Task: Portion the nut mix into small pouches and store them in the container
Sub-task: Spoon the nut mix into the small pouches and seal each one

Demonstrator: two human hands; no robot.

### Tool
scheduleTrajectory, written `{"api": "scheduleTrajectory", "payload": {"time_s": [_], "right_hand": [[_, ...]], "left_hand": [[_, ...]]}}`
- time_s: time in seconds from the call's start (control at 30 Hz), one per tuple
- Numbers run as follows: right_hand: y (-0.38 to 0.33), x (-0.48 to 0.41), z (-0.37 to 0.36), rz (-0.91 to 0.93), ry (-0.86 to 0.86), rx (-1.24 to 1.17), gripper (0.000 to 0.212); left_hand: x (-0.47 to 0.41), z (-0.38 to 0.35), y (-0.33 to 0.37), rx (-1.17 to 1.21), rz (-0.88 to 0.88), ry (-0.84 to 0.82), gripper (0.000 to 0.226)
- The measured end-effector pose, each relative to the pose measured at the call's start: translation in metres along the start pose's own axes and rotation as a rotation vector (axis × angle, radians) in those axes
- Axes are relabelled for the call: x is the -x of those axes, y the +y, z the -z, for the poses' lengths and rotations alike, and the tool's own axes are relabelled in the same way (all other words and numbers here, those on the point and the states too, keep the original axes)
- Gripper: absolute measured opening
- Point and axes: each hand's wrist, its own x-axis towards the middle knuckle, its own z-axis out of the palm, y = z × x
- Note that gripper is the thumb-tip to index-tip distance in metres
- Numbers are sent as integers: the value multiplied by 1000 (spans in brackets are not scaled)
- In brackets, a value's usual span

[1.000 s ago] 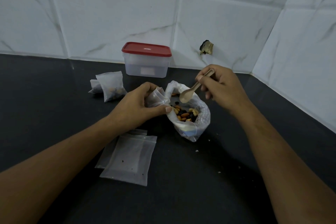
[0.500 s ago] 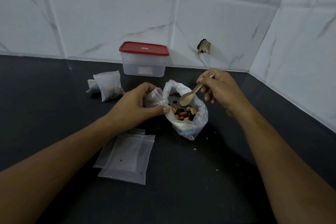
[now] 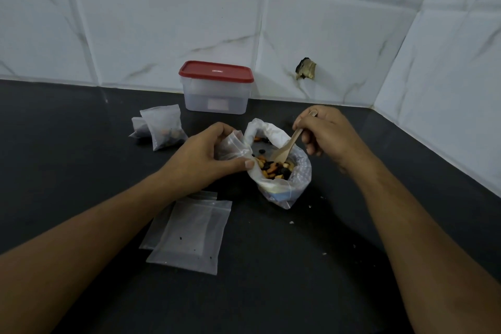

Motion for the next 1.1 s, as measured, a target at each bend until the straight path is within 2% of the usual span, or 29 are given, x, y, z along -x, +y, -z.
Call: {"api": "scheduleTrajectory", "payload": {"time_s": [0.17,0.4,0.6,0.73,0.87,1.1], "right_hand": [[7,-2,-1,-128,-36,-100,17],[17,-6,-3,-246,17,-221,22],[21,-7,-7,-227,-55,-280,23],[23,-7,-6,-243,-40,-352,23],[22,-8,-8,-162,-59,-336,22],[25,-8,-8,-155,-102,-430,24]], "left_hand": [[1,0,-1,-3,-2,5,62],[0,1,-1,-12,-2,-8,68],[1,0,0,5,-3,0,67],[1,1,0,9,0,-9,68],[1,0,-2,6,-7,6,62],[2,0,0,-6,-7,-7,67]]}}
